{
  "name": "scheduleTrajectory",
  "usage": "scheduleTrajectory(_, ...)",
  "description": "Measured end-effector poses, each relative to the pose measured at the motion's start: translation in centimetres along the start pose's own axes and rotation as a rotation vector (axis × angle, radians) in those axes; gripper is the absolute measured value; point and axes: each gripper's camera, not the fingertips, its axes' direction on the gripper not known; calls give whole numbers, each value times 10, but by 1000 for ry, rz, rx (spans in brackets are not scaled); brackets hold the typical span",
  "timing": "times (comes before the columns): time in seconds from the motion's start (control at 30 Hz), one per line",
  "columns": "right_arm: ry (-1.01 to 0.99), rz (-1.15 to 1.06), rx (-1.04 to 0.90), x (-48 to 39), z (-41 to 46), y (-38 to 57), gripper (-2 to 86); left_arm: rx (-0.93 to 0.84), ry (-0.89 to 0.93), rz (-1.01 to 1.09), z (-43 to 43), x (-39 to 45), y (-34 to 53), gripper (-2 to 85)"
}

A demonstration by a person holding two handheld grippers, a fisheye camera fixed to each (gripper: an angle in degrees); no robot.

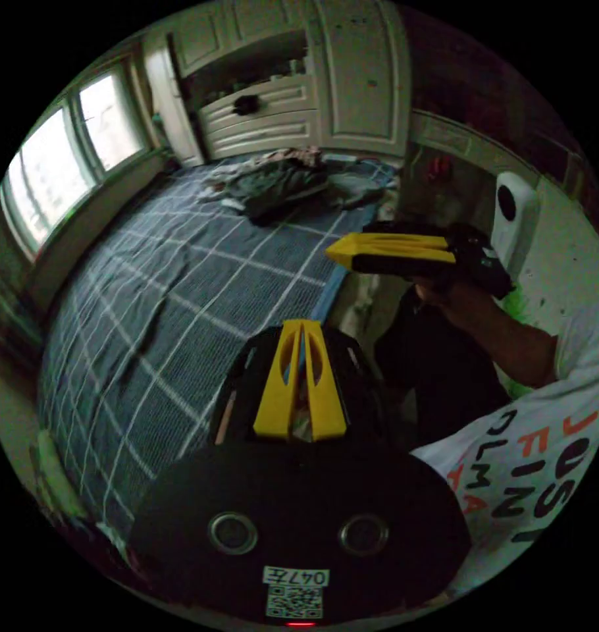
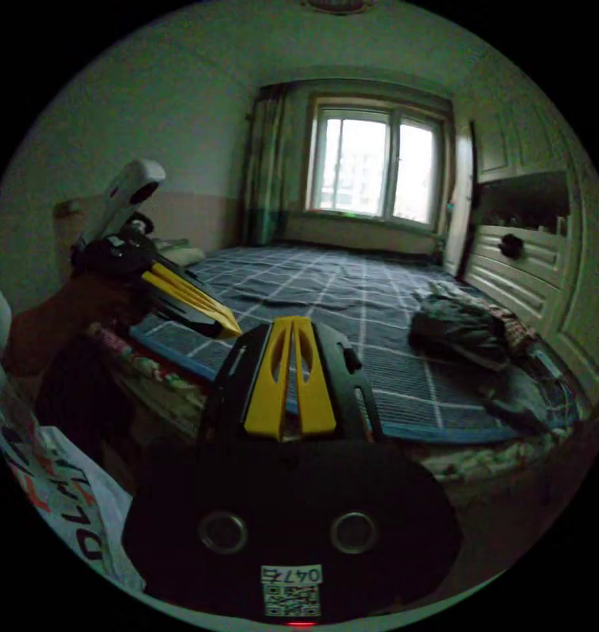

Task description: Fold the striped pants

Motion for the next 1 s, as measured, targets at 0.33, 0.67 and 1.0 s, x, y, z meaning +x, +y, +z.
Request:
scheduleTrajectory(0.33,278,262,51,252,-37,18,-6,152,32,-74,210,72,-234,30)
scheduleTrajectory(0.67,255,646,87,465,-51,85,-6,72,-56,111,454,137,-443,76)
scheduleTrajectory(1.0,279,629,14,573,-63,97,-4,-97,-74,40,604,143,-513,10)
